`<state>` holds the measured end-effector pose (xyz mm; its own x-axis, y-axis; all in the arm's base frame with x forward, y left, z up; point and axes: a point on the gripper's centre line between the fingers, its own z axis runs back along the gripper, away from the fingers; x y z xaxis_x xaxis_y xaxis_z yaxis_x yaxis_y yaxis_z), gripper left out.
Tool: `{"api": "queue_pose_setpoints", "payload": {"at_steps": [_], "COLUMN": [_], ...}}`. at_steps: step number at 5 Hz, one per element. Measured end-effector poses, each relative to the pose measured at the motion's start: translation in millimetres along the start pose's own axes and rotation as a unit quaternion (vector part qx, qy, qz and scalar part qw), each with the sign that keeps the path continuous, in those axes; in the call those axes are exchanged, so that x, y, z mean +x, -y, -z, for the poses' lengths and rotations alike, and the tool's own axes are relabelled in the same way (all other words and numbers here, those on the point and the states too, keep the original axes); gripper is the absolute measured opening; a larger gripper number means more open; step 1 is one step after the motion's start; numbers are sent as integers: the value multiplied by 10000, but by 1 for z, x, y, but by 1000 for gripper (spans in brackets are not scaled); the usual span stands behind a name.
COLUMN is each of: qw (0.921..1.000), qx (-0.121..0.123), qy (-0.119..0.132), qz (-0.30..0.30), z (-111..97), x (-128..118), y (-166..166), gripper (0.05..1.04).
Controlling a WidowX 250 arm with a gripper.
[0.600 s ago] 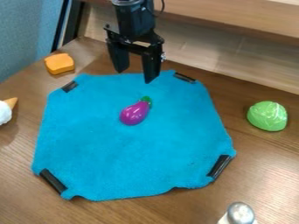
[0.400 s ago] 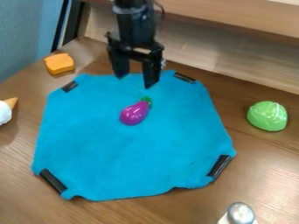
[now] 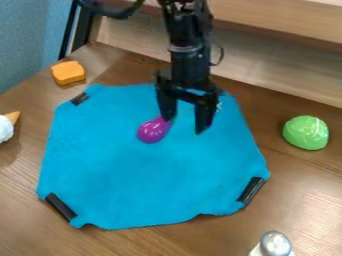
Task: Fold the cloth from bottom right to top left
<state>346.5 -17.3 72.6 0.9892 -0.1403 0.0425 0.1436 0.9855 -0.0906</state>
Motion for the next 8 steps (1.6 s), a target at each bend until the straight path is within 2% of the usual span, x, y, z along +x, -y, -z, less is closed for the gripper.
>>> {"api": "queue_pose_setpoints", "payload": {"at_steps": [1,3,4,5,6,7,8], "qw": [9997,9985,9978,9974,9969,9975,9979], "qx": [-8,-105,-106,-113,-93,-68,-11], "qy": [36,-51,-226,-242,-362,-361,-319], "qz": [249,535,608,663,695,605,567], "z": [4,19,33,39,54,57,59], "x": [4,-5,-13,-17,-20,-19,-17], "y": [30,76,89,103,111,111,109], "gripper": [1001,1001,1001,1001,1000,944,695]}}
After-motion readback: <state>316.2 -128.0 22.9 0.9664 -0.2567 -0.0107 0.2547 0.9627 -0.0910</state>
